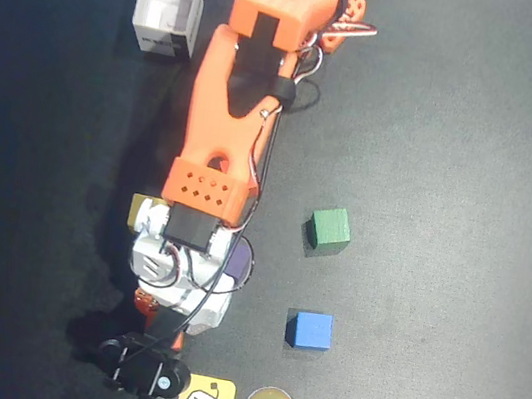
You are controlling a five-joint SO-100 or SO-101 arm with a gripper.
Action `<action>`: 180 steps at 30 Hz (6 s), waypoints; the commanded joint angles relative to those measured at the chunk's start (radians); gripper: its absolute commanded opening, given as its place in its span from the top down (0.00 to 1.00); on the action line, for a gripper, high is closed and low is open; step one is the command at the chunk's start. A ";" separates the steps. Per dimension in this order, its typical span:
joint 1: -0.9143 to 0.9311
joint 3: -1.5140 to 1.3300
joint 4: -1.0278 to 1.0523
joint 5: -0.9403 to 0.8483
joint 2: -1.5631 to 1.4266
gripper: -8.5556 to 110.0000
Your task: Put the orange cube on top of the yellow cube.
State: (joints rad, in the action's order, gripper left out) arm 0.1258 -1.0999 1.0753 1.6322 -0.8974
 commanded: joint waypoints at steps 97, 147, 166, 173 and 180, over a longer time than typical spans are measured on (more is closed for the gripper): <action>0.233 -0.870 -0.002 -0.121 -0.790 0.87; 0.250 -0.937 -0.057 -0.132 -0.850 0.79; 0.242 -0.948 -0.063 -0.120 -0.881 0.74; 0.236 -0.939 -0.058 -0.135 -0.933 0.74; 0.221 -0.942 -0.055 -0.170 -1.071 0.74</action>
State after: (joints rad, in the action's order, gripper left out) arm 0.3605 -2.0509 1.0232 1.4711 -1.8730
